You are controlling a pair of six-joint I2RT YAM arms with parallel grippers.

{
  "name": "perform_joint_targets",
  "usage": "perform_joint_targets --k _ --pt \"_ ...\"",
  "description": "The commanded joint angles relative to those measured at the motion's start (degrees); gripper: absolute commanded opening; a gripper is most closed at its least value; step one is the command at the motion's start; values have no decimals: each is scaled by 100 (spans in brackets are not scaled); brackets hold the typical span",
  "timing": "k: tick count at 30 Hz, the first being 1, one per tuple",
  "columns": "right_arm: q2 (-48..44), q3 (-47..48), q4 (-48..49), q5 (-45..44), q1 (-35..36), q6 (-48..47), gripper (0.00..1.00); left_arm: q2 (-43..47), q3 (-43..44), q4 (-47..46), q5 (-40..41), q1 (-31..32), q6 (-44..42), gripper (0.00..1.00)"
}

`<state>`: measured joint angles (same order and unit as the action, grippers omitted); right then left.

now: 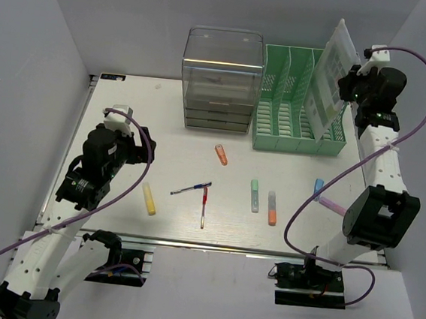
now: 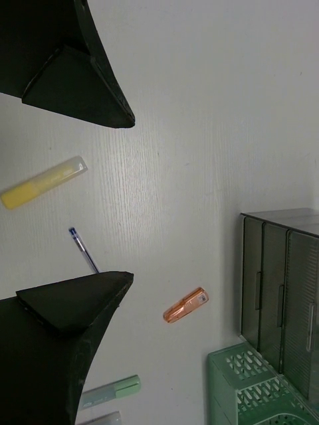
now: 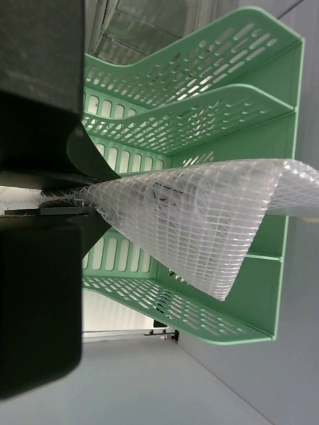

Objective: Organize the desk

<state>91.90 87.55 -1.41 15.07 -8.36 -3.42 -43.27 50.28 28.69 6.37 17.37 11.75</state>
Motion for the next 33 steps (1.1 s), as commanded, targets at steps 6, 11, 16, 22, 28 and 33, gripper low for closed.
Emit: perform_joint_targets --k 6,11,16,22,28,33 --pt "109 61 1169 181 -17 52 0 20 122 23 136 -23 -85 98" --pt "206 96 1441 75 -8 78 0 -6 175 75 136 -23 -85 98" --pt "416 166 1319 101 1 43 0 2 236 137 171 -23 -94 98" --pt "452 -238 1415 66 -8 -71 0 20 245 164 180 -23 -94 98" --pt "513 -502 1468 75 -8 -203 0 -33 210 128 128 -23 -50 98" --pt "531 -756 1468 136 -8 -343 27 -33 184 111 40 -23 -6 98"
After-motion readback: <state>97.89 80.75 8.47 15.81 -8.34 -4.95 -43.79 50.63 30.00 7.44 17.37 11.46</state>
